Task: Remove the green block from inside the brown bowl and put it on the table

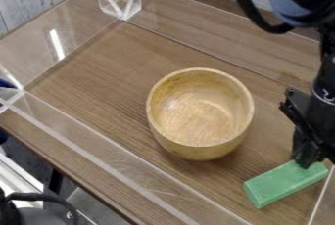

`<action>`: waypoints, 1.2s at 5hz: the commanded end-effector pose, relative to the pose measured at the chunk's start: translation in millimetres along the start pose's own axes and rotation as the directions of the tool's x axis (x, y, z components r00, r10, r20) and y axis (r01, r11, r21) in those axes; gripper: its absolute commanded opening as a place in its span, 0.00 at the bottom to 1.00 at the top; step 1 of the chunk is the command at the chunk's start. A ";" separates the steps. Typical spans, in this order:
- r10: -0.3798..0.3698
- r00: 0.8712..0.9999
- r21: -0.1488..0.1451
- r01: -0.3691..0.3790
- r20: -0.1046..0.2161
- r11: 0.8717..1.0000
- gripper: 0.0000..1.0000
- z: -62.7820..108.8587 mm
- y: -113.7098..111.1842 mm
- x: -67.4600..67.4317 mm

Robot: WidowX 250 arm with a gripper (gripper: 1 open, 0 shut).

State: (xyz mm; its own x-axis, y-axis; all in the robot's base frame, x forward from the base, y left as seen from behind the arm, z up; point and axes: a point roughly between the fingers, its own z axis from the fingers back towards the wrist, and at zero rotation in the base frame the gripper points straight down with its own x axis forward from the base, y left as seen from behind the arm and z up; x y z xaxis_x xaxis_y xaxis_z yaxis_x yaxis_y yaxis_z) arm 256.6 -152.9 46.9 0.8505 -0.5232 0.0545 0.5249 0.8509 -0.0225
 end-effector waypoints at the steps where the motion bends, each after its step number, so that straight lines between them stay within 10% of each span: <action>1: -0.014 0.998 -0.006 0.014 0.056 1.000 0.00 9.1 0.4 15.4; 6: -0.015 1.000 -0.029 0.016 0.018 0.999 0.00 -10.6 7.8 14.2</action>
State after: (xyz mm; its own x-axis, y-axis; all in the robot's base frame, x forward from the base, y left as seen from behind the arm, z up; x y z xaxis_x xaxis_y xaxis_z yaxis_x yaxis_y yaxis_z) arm 266.4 -154.0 34.4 0.8440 -0.5342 0.0479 0.5362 0.8425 -0.0521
